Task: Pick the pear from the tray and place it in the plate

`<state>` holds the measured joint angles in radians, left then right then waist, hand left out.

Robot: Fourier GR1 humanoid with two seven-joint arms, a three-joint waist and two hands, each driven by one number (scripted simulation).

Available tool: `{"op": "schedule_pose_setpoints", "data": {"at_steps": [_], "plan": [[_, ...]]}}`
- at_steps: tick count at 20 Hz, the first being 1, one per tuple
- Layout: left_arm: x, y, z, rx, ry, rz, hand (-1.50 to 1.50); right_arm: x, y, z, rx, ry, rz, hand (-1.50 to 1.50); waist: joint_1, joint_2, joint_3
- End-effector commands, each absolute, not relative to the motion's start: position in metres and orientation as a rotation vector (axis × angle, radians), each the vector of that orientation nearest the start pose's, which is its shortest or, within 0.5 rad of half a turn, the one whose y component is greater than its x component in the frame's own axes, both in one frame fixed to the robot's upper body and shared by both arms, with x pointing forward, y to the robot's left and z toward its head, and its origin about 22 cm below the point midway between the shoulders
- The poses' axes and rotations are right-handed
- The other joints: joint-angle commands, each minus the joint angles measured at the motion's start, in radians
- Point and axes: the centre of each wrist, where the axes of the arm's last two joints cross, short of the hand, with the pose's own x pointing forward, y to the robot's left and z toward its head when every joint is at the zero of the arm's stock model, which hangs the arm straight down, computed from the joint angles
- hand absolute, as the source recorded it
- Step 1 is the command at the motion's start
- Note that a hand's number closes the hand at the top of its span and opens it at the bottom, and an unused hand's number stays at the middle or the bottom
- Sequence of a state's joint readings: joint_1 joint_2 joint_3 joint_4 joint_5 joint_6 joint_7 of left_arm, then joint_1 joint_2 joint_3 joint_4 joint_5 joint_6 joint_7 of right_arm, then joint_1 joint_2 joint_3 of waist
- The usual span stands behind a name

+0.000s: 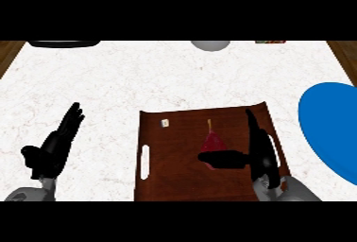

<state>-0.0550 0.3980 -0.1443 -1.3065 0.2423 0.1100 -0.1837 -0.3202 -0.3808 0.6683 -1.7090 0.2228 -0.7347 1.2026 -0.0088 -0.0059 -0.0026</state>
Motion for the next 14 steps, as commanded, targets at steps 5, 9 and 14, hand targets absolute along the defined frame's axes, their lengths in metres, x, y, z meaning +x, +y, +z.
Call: {"op": "schedule_pose_setpoints", "data": {"at_steps": [5, 9, 14], "plan": [[0.258, 0.306, -0.025, 0.156, -1.507, -0.134, 0.0, 0.248, -0.143, 0.096, -0.418, -0.708, 0.191, -1.5, 0.002, 0.004, 0.001], [0.268, 0.285, -0.008, 0.147, -1.526, -0.132, 0.0, 0.26, -0.126, 0.065, -0.397, -0.697, 0.188, -1.5, 0.011, 0.006, 0.003], [0.243, 0.304, -0.035, 0.143, -1.506, -0.162, 0.0, 0.257, -0.122, 0.046, -0.414, -0.664, 0.196, -1.5, 0.01, 0.006, 0.002]]}}
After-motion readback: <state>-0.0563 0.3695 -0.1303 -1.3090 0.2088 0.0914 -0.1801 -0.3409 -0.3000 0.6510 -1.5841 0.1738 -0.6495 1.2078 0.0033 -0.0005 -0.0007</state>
